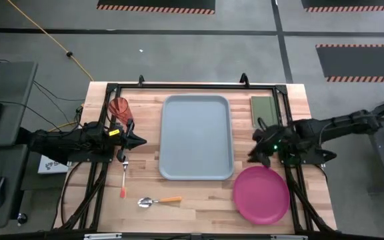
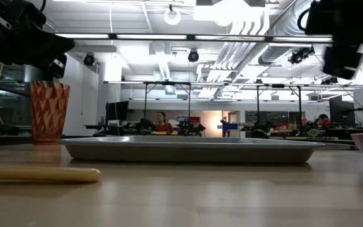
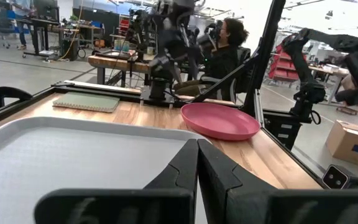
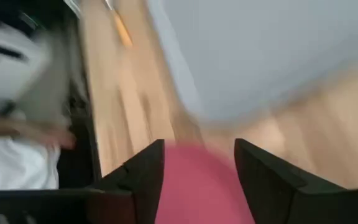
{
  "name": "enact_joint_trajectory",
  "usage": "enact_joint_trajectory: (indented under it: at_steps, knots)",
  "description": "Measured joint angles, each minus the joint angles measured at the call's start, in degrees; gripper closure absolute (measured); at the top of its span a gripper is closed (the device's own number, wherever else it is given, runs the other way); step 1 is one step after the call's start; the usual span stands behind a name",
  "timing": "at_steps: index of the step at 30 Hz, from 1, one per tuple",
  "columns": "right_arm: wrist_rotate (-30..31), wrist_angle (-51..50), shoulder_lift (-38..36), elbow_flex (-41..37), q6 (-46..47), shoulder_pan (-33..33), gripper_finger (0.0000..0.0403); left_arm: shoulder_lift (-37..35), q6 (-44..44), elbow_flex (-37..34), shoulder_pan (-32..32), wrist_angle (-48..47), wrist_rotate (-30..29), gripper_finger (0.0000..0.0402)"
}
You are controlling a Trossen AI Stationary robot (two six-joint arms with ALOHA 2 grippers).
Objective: Pick and place plate/cup/fork/spoon on tray
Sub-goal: Put the pink plate on the gray serving tray
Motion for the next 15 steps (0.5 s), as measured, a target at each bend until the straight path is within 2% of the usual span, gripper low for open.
enact_joint_trajectory:
  at_steps: [6, 15]
  knots:
    - [5.11, -8.9, 6.96, 0.38, 3.41, 6.86, 0.0214, 0.0, -0.01, 0.01, 0.0, 0.0, -0.02, 0.0401]
    - [10.49, -9.48, 16.53, 0.4, 0.42, 11.49, 0.0214, 0.0, -0.02, 0.01, 0.01, -0.02, -0.04, 0.0401]
